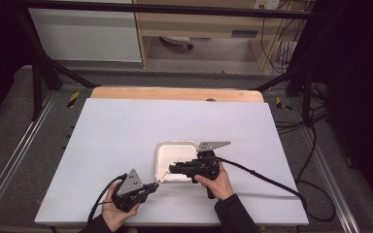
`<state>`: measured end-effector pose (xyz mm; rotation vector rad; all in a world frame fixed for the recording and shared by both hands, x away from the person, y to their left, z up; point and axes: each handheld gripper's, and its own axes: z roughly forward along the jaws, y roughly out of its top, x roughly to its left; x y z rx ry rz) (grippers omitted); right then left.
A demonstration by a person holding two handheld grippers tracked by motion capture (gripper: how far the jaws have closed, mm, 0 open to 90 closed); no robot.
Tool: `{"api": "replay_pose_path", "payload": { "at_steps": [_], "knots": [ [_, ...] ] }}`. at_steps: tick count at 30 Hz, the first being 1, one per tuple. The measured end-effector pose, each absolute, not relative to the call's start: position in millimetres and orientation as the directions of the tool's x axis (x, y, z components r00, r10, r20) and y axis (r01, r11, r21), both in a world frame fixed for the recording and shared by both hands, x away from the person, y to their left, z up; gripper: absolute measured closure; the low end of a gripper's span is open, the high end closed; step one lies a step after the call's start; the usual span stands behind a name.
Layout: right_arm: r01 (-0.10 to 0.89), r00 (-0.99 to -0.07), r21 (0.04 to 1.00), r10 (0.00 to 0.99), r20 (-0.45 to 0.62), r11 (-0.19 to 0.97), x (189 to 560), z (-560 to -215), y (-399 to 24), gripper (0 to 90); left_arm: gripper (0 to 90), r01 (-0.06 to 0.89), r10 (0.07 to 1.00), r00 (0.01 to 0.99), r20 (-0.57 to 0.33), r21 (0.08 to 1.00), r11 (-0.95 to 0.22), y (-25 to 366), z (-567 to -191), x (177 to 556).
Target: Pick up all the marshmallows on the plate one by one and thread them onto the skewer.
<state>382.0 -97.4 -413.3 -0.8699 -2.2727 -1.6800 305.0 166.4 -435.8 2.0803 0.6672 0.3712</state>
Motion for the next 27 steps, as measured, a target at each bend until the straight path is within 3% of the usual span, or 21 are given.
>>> {"api": "replay_pose_path", "payload": {
  "at_steps": [4,9,11,20,27],
  "knots": [
    [0.548,-0.810,0.818,0.354,0.467,0.174,382.9,-411.6,-98.1,77.0,88.7,0.334,0.590,0.807,-0.013,0.835,-0.438,167.2,-434.9,306.6],
    [0.494,-0.819,0.850,0.426,0.384,0.183,379.7,-408.2,-101.7,50.6,88.7,0.335,0.595,0.804,-0.013,0.836,-0.435,167.3,-434.9,306.0],
    [0.480,-0.821,0.858,0.439,0.366,0.183,378.6,-406.3,-103.8,44.2,88.7,0.349,0.601,0.799,-0.025,0.833,-0.429,169.6,-435.6,307.9],
    [0.392,-0.833,0.879,0.510,0.214,0.273,378.0,-407.2,-116.3,20.8,88.6,0.375,0.615,0.787,-0.046,0.828,-0.418,173.5,-435.5,310.9],
    [0.428,-0.793,0.844,0.582,0.180,0.323,382.6,-422.0,-138.7,7.3,88.5,0.394,0.621,0.782,-0.060,0.818,-0.418,175.7,-433.2,313.4]
  ]
}}
